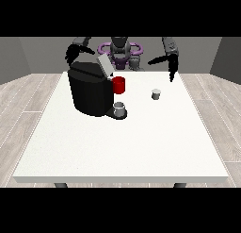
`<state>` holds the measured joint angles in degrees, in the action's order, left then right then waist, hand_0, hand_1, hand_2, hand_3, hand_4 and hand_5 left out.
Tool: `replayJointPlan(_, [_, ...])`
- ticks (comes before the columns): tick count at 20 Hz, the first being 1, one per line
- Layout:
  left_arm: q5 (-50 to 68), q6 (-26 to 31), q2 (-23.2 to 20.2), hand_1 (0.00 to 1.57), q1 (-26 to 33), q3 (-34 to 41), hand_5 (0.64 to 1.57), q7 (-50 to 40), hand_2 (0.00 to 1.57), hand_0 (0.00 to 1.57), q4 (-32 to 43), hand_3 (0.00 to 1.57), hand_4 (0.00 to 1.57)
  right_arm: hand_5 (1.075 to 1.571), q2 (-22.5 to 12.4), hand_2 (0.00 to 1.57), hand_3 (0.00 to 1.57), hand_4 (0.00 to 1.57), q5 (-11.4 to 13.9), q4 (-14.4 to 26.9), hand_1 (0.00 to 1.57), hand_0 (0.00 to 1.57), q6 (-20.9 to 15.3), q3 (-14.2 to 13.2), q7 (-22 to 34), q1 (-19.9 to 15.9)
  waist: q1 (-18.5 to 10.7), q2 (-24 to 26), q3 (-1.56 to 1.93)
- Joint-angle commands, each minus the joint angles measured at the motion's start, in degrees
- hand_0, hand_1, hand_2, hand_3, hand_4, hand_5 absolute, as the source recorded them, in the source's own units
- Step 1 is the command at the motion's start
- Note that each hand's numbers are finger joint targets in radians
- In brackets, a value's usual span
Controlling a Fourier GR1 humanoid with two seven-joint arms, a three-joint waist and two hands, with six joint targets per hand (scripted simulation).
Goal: Insert the coffee pod into the coffee machine and close the lid
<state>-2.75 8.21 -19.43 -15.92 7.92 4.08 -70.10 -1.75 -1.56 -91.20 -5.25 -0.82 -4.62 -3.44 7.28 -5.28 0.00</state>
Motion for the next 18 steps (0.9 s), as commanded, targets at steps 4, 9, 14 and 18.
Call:
replayJointPlan(4, [-3.5, -1.3, -1.2, 0.0, -6.5, 0.9, 1.571, -0.2, 0.0, 0.0, 11.3, 0.0, 0.0, 1.571, 0.6, 0.0, 0.0, 0.26, 0.2, -0.4, 0.0, 0.0, -0.1, 1.2, 2.2, -2.2, 1.9, -3.2, -0.01])
replayJointPlan(9, [-5.6, -1.2, -2.8, 0.0, -11.3, 1.2, 1.571, 0.9, 0.0, 0.0, 17.6, 0.0, 0.0, 1.571, 0.9, 0.0, 0.0, 0.36, 1.2, 2.4, 0.0, 0.0, -0.9, 1.0, 1.7, -4.3, 1.5, -5.4, -0.01])
replayJointPlan(14, [-9.8, -1.3, -3.4, 0.0, -12.5, -1.1, 1.571, 4.2, 0.11, 0.0, 21.4, 0.0, 0.0, 1.571, 0.0, 0.0, 0.0, 0.37, 2.6, 4.1, 0.0, 0.0, -1.8, 0.7, 2.9, -6.3, 1.5, -6.6, -0.02])
replayJointPlan(18, [-13.4, -4.7, -0.5, 0.1, -12.9, -3.2, 1.571, 3.9, 0.5, 0.1, 23.8, 0.0, 0.0, 1.571, -1.8, 0.0, 0.0, 0.42, 2.1, 6.9, 0.0, 0.0, -1.0, -1.3, 4.1, -8.1, 0.4, -5.6, -0.01])
